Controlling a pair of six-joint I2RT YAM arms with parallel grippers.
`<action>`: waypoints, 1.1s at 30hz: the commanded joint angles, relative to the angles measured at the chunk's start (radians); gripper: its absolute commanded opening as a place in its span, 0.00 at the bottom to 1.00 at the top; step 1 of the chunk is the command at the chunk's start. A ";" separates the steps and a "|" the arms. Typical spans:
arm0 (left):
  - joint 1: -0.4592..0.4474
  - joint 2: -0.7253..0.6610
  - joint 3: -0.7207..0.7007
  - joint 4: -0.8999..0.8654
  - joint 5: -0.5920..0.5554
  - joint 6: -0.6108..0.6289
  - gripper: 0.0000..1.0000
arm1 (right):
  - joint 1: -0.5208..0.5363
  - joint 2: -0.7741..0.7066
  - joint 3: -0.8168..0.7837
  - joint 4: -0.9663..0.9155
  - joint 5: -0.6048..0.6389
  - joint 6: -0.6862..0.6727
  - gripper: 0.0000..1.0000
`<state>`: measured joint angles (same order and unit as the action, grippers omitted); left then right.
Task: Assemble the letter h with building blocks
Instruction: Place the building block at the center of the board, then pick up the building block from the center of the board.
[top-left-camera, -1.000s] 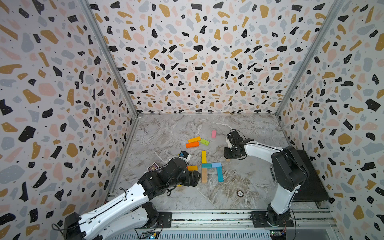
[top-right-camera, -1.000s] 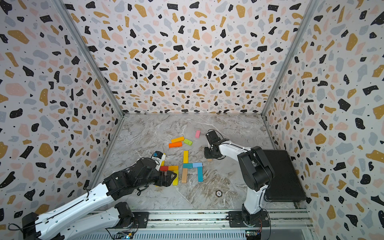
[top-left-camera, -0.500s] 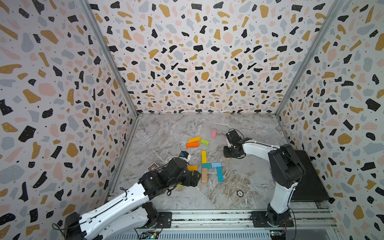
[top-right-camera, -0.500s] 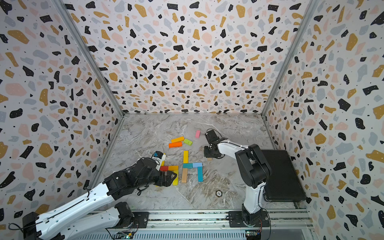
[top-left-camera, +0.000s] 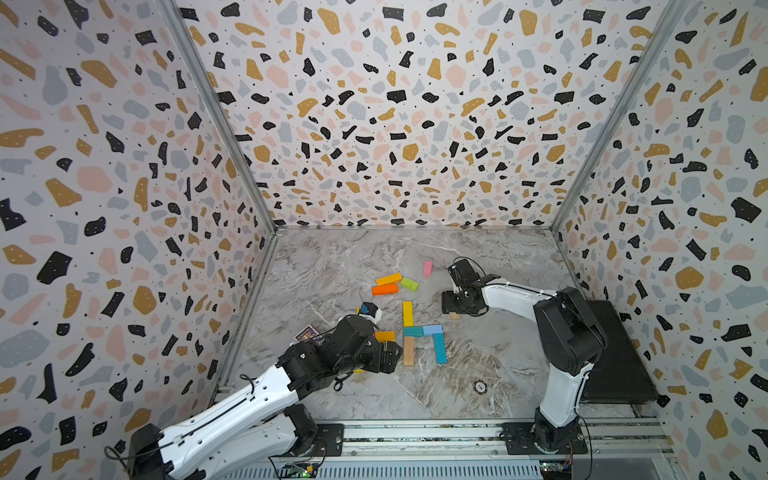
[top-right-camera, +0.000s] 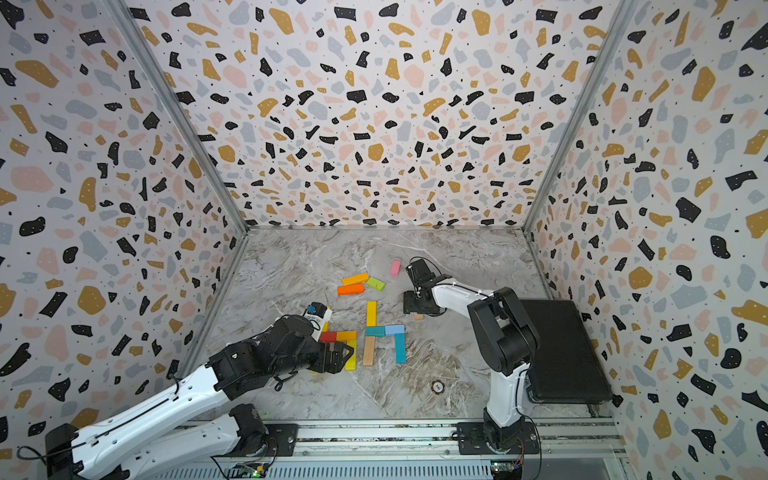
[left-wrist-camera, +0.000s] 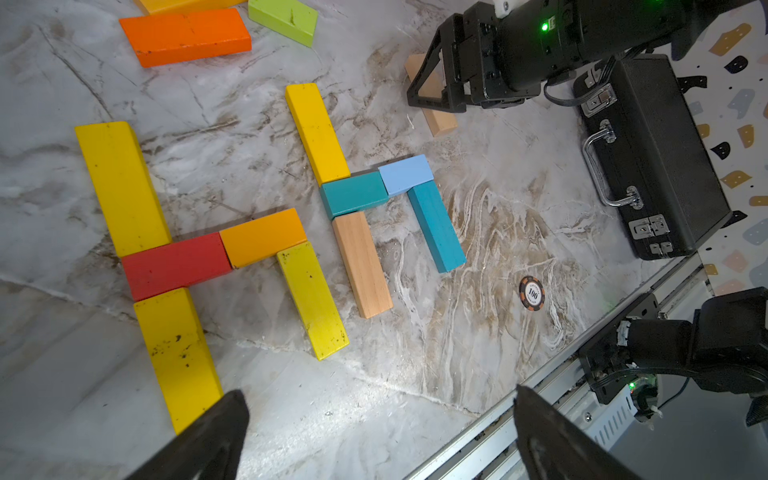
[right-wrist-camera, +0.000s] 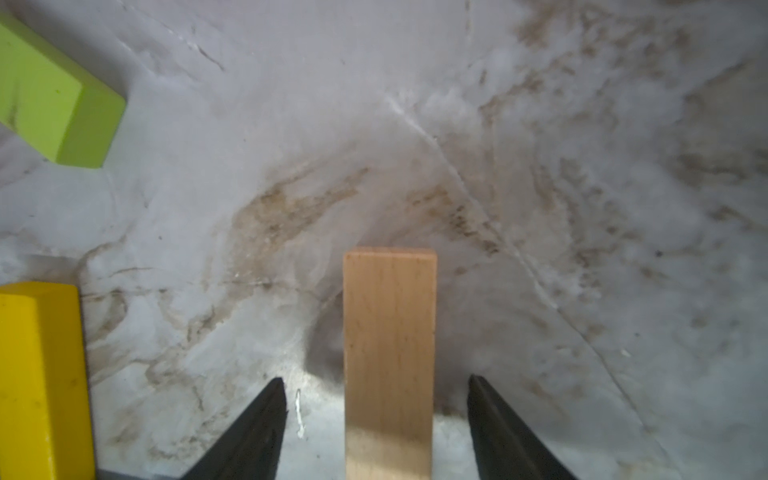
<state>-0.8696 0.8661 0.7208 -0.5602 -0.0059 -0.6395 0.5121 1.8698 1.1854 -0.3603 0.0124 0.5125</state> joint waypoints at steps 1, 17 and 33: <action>0.009 0.013 0.043 0.018 -0.009 0.011 0.99 | 0.001 -0.119 0.040 -0.024 0.040 0.004 0.74; 0.020 -0.015 0.061 0.000 0.020 -0.004 0.99 | 0.001 0.254 0.592 -0.189 0.069 0.108 0.77; 0.021 -0.081 0.032 -0.034 0.028 0.005 0.99 | 0.009 0.671 1.117 -0.469 0.131 0.013 0.65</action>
<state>-0.8574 0.7956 0.7639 -0.5953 0.0177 -0.6430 0.5144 2.5099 2.2227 -0.6876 0.0982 0.5613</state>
